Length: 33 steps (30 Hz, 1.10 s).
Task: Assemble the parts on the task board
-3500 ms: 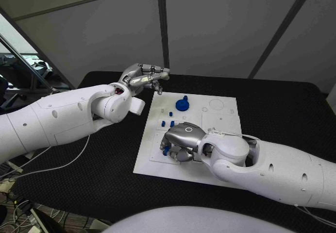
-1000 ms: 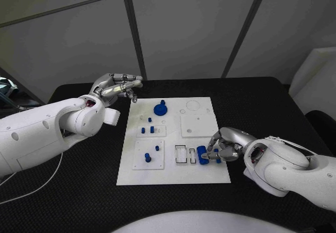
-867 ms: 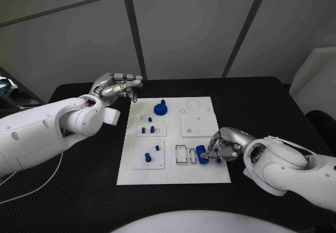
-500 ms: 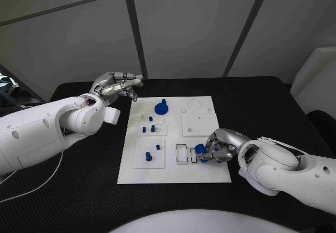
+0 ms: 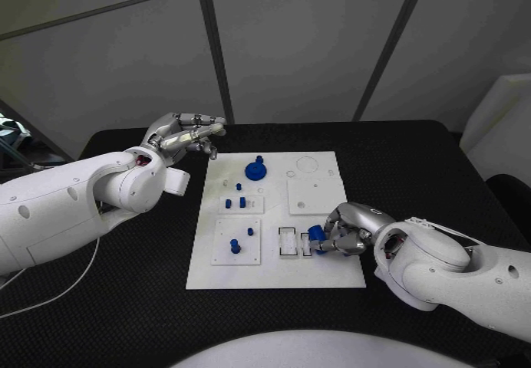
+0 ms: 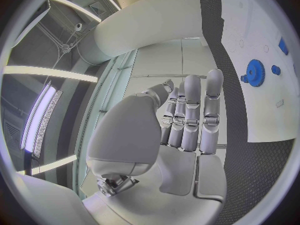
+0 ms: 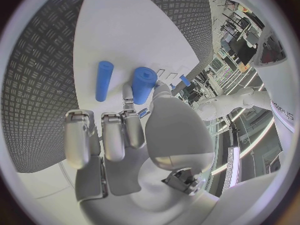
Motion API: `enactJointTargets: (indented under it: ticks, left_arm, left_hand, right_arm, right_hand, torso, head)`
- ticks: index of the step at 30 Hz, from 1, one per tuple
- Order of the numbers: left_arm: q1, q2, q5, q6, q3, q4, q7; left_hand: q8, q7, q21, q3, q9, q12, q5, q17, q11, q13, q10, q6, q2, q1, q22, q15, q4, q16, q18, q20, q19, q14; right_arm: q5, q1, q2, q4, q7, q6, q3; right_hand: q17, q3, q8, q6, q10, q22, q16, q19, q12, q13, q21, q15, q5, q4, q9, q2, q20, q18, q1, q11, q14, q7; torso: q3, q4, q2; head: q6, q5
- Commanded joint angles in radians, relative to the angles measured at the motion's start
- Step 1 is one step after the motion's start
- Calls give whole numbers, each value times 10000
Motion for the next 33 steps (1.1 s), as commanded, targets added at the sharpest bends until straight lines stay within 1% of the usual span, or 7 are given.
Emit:
enactJointTargets:
  ticks: [1, 9, 11, 17, 23, 28, 33]
  left_arm:
    - [17, -11, 34, 34, 7, 34, 45]
    - [16, -3, 34, 39, 7, 29, 51]
    - [16, 1, 34, 39, 7, 27, 51]
    - [16, 9, 34, 37, 7, 23, 49]
    - [16, 13, 34, 37, 7, 31, 48]
    - [16, 23, 34, 36, 7, 29, 51]
    - [16, 50, 34, 47, 6, 23, 51]
  left_hand:
    - [66, -6, -69, -43, -3, 39, -10, -10, -12, 10, -87, -57, -10, -69, -10, -1, -3, 40, 566, 24, -24, -68]
    - [74, -7, -73, -47, -3, 51, -9, -19, -13, 12, -93, -60, -3, -70, -15, -1, -1, 45, 566, 25, -22, -70]
    - [74, -7, -73, -47, -3, 51, -9, -19, -13, 12, -93, -60, -3, -70, -15, -1, -1, 45, 566, 25, -22, -70]
    - [74, -7, -73, -47, -3, 51, -9, -19, -13, 12, -93, -60, -3, -70, -15, -1, -1, 45, 566, 25, -22, -70]
    - [74, -7, -73, -47, -3, 51, -9, -19, -13, 12, -93, -60, -3, -70, -15, -1, -1, 45, 566, 25, -22, -70]
    - [74, -7, -73, -47, -3, 51, -9, -19, -13, 12, -93, -60, -3, -70, -15, -1, -1, 45, 566, 25, -22, -70]
    - [74, -7, -73, -47, -3, 51, -9, -19, -13, 12, -93, -60, -3, -70, -15, -1, -1, 45, 566, 25, -22, -70]
  right_arm:
    - [56, -101, -101, -9, -238, -178, -97]
    - [1700, -98, -361, 332, 700, -1856, -92]
    - [2118, -97, -392, 418, 955, -2123, -90]
    - [2825, -93, -403, 593, 1592, -2705, -85]
    - [3032, -89, -314, 692, 1789, -2681, -78]
    - [3090, -86, -58, 628, 1705, -2175, -75]
    - [3081, -84, 367, 409, 1435, -1453, -74]
  right_hand:
    - [1811, -23, 65, 50, 72, 2308, 44, 724, 10, 1057, 23, -80, 310, -23, 67, 63, -55, -193, 205, -49, 874, -59]
    - [1791, 17, 89, 81, 44, 2317, 34, 732, -61, 1022, 29, -106, 675, -23, 130, 253, -78, -195, 436, -82, 869, -95]
    - [1810, 12, 92, 97, 45, 2322, 42, 736, -70, 1027, 33, -117, 847, -7, 146, 289, -88, -197, 470, -94, 873, -106]
    - [1842, 4, 87, 103, 64, 2330, 56, 744, -50, 1056, 41, -122, 918, 5, 153, 308, -93, -200, 475, -98, 880, -111]
    - [1853, 2, 86, 117, 73, 2341, 61, 754, -42, 1069, 51, -125, 960, 15, 157, 329, -97, -203, 477, -103, 882, -116]
    - [1861, -34, 93, 180, 75, 2338, 64, 751, -54, 1065, 48, -132, 959, 32, 170, 346, -103, -202, 436, -114, 884, -134]
    - [1849, -199, 126, 409, 100, 2349, 58, 761, -73, 1074, 57, -178, 739, 61, 216, 410, -138, -205, 159, -173, 882, -206]
  torso:
    - [2, -7, -2]
    - [-3, 0, -1]
    - [-9, 3, -3]
    - [-10, -2, -1]
    - [-9, 10, -6]
    - [-10, 2, 0]
    - [-7, 7, 8]
  head:
    - [5, 7]
    - [46, -14]
    - [48, -14]
    - [48, 49]
    - [43, 65]
    - [43, 97]
    - [52, 133]
